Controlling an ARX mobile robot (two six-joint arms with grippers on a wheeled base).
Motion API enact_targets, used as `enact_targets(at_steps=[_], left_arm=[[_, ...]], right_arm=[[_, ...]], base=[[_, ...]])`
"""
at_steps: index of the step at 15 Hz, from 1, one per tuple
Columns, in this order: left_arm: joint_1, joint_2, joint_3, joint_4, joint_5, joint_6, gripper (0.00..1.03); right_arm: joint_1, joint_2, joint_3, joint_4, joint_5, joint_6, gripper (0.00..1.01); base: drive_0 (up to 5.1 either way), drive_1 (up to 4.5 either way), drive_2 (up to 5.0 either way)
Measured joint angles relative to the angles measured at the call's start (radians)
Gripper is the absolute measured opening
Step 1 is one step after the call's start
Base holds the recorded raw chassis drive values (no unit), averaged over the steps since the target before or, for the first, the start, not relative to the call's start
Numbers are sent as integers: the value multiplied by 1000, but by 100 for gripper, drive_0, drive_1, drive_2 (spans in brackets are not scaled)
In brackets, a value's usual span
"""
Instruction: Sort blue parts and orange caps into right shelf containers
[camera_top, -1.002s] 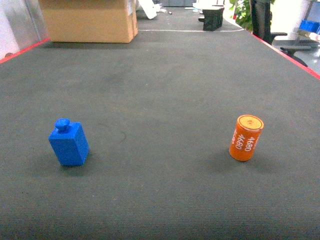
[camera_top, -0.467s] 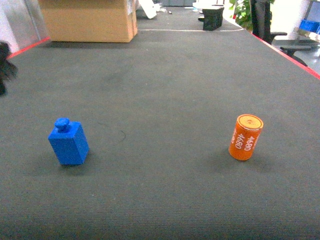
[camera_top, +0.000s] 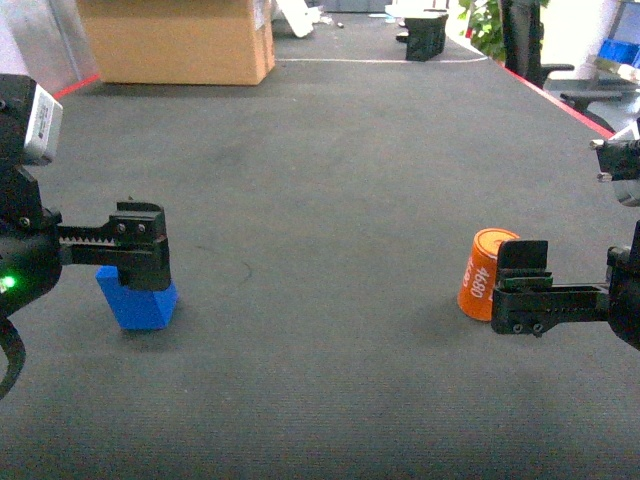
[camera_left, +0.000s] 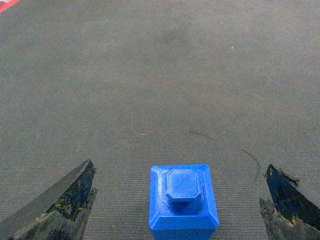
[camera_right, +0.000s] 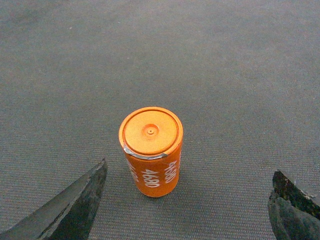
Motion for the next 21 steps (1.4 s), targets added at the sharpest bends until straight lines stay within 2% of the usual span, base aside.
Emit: enact_targets(at_steps=[1,5,14,19,20,21], left_arm=[[5,78,12,18,0,-21,98],[10,139,14,40,1,-34,98],[10,264,55,58,-15,-41,98],[10,304,113,35,-11,-47,98],[12,312,125,29,-3,-51,98],[15,317,130,26,0,-52,98]], right_arm=[[-1,48,16,7,-5,10,98],[-1,118,31,11,-9,12,98],[2,233,119,-1,3,26,98],[0,288,196,-31,14,51,98],[0,294,216,-32,17,52,93],[0,296,224,-47,18,55,84]], base=[[0,0,0],[0,0,0],[0,0,0],[0,0,0],[0,0,0],[0,0,0]])
